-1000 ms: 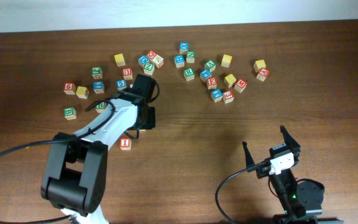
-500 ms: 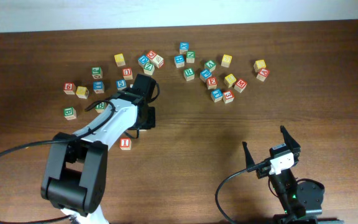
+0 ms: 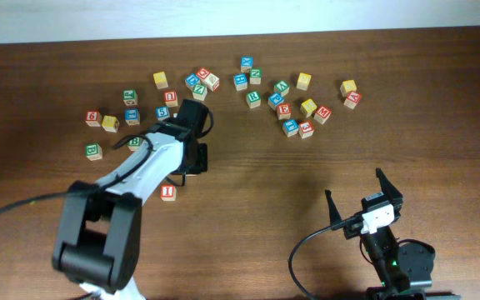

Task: Spell out ICRA

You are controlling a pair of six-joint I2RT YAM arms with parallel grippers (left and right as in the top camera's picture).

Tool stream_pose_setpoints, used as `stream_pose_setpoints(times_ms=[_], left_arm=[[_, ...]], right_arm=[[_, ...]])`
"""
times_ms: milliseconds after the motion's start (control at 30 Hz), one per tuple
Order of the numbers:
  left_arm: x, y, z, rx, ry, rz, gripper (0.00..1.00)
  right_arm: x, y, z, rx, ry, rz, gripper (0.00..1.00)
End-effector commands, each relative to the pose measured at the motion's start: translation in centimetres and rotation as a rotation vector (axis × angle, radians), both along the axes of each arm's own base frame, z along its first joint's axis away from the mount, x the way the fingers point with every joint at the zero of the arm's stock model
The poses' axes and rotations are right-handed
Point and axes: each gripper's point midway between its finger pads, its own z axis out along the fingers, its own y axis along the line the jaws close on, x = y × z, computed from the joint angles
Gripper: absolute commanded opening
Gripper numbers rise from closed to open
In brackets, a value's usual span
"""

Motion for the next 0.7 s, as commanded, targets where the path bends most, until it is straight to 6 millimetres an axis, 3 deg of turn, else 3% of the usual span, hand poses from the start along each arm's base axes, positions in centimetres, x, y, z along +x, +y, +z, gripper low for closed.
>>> stream_pose_setpoints(times_ms=[0,100,200,467,667], left_arm=[[0.0,-0.2,5.5,-0.062,-0.107,0.048,0.26],[-1.7,0.0,6.8,-0.075,-0.081,0.056,0.25],[-3.0,-0.3,6.4,-0.074,-0.029,0.044,0.24],[-6.3,-1.1,3.1,-0.029,0.037,0.050,0.25],[-7.2,-0.8,0.7,-0.027,0.041,0.046,0.26]], right_arm=[[-0.1,0.3,-0.2,0.004,0.005,0.018,0.98],[-0.1,0.3,-0.2,0.004,0.005,0.018,0.98],[-0.1,0.4,-0.2,0.004,0.005,0.018,0.98],[-0.1,0.3,-0.2,0.005,0.005,0.018,0.98],[-0.1,0.4,-0.2,0.005,0.005,0.018,0.98]])
